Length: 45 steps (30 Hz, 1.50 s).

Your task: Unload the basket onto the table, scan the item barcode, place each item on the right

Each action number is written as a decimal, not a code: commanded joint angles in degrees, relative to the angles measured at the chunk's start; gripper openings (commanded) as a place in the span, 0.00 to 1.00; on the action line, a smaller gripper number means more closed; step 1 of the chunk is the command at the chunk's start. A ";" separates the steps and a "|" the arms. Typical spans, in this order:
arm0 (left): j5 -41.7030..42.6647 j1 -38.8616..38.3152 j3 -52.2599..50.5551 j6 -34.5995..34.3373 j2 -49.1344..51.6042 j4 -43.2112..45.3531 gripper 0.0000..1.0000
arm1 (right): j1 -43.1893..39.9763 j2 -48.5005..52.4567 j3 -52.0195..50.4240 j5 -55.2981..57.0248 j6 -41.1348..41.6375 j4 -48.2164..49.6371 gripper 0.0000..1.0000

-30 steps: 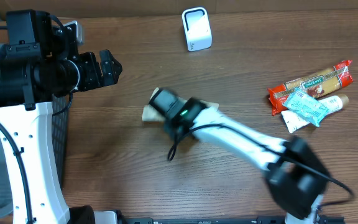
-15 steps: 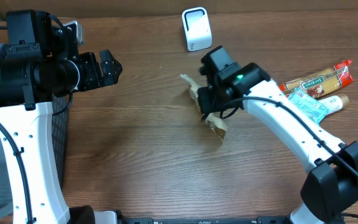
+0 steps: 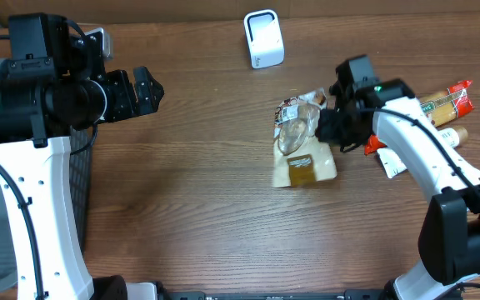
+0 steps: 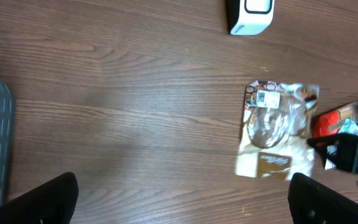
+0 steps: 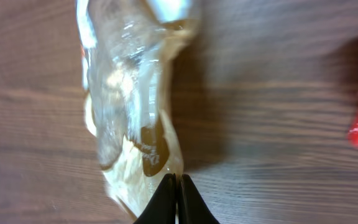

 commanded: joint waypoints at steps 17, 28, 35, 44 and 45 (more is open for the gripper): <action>-0.15 -0.04 0.90 -0.81 -0.63 0.22 1.00 | -3.89 0.11 -10.40 -16.83 1.88 5.64 0.89; -0.15 -0.04 0.90 -0.81 -0.63 0.22 1.00 | -6.93 0.11 -18.58 -29.51 4.07 18.80 0.87; -0.15 -0.04 0.90 -0.81 -0.63 0.22 1.00 | -6.88 0.15 -29.46 -33.73 13.00 38.71 0.77; -0.15 -0.04 0.90 -0.81 -0.63 0.22 1.00 | -2.34 0.44 -35.39 -30.86 23.50 57.07 0.69; -0.15 -0.04 0.90 -0.81 -0.63 0.22 1.00 | -1.38 0.66 -35.39 -29.92 24.63 57.99 0.68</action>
